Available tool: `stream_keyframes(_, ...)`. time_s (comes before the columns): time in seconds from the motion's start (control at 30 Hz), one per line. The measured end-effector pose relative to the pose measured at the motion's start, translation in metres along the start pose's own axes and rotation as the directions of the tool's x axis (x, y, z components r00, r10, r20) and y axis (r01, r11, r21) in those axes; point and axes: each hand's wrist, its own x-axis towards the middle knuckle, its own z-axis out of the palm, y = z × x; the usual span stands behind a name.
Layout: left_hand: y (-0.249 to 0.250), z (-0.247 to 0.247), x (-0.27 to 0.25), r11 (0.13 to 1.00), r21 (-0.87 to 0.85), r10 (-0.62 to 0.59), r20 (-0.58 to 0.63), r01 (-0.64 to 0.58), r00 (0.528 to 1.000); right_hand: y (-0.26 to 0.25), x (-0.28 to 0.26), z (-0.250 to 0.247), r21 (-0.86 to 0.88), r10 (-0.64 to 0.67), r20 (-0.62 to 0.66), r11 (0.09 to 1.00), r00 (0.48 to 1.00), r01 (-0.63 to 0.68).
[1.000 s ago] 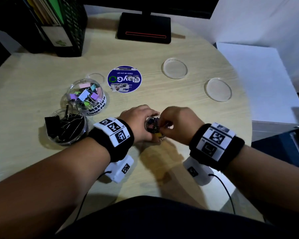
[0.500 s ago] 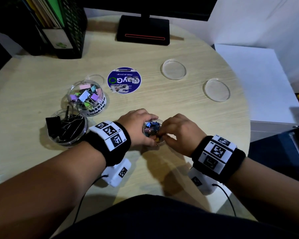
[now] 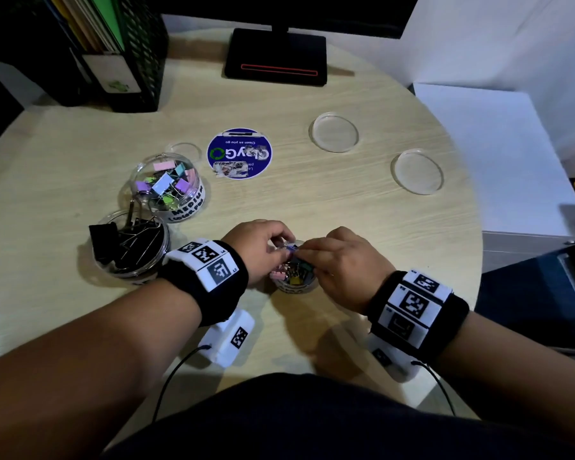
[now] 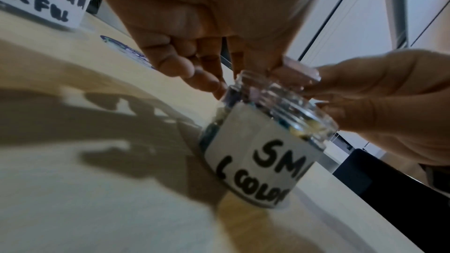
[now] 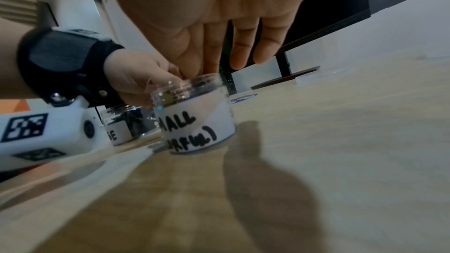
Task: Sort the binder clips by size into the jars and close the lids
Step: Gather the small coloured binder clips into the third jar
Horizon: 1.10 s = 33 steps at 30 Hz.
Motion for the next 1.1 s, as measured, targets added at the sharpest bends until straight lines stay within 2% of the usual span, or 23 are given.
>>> stream_keyframes(0.13,0.003,-0.002,-0.003,0.999,-0.023,0.022,-0.02,-0.023,1.0,0.001,-0.003,0.003,-0.02,0.006,0.023,1.0,1.0,-0.005)
stream_keyframes(0.27,0.008,-0.004,-0.006,0.999,0.003,0.047,0.043,-0.047,0.998,0.002,-0.002,0.001,0.02,-0.018,-0.032,1.0,0.999,0.019)
stream_keyframes(0.33,0.009,-0.003,-0.005,0.998,0.028,0.056,0.06,-0.058,0.997,0.003,-0.001,0.003,0.019,-0.033,-0.016,0.999,0.999,0.033)
stream_keyframes(0.67,0.009,0.001,-0.004,0.996,0.065,0.053,0.032,-0.055,0.998,0.003,-0.004,0.003,0.007,-0.019,0.028,1.0,0.999,0.019)
stream_keyframes(0.9,0.006,0.004,-0.01,0.998,-0.039,0.041,-0.047,-0.043,0.998,-0.001,-0.005,0.002,0.048,0.014,-0.06,0.999,0.998,-0.011)
stream_keyframes(1.1,0.002,-0.004,-0.013,1.0,-0.007,0.013,-0.144,-0.014,0.989,-0.002,-0.003,-0.002,0.026,0.064,0.079,0.997,0.995,-0.066)
